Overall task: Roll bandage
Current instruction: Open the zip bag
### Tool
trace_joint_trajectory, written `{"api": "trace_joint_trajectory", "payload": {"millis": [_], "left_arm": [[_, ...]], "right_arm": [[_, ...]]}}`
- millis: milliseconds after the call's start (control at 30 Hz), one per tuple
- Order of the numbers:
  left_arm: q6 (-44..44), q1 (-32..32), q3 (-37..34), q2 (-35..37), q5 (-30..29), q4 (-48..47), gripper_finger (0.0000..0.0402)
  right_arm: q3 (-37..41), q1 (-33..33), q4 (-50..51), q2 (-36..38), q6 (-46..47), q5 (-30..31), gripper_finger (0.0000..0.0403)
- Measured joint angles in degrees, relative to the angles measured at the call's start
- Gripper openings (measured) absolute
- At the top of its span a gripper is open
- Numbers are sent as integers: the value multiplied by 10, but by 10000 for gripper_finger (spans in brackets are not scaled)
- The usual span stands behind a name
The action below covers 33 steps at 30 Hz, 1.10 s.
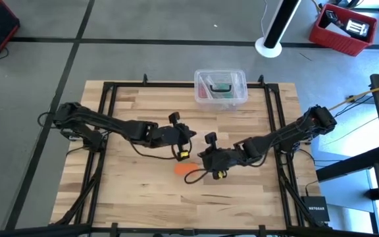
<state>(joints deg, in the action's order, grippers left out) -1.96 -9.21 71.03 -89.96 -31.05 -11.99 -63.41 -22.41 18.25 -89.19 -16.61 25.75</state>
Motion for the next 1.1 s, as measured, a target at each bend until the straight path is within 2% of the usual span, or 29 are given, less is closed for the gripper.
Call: {"api": "trace_joint_trajectory", "payload": {"millis": [67, 167, 267, 367, 567, 767, 900, 1100], "left_arm": [[9, -15, 11, 6, -15, -5, 2], [-14, -35, 14, 8, -55, -64, 2], [-88, -50, 12, 4, -76, -149, 1], [-151, -61, -6, 0, -94, -183, 1], [-245, -81, -47, -2, -97, -186, 1], [-254, -92, -69, -16, -96, -150, 1], [-248, -95, -71, -20, -96, -142, 1], [-243, -95, -71, -20, -94, -137, 1]], "right_arm": [[1, 1, -1, 0, 13, 1, 4], [0, 15, -20, -11, 30, -16, 4], [2, 31, -53, -45, 43, -42, 4], [2, 44, -93, -87, 49, -63, 4], [2, 48, -162, -159, 81, -77, 4], [1, 48, -189, -188, 108, -90, 12], [-1, 53, -190, -187, 136, -93, 49], [-5, 53, -198, -185, 147, -75, 149]]}}
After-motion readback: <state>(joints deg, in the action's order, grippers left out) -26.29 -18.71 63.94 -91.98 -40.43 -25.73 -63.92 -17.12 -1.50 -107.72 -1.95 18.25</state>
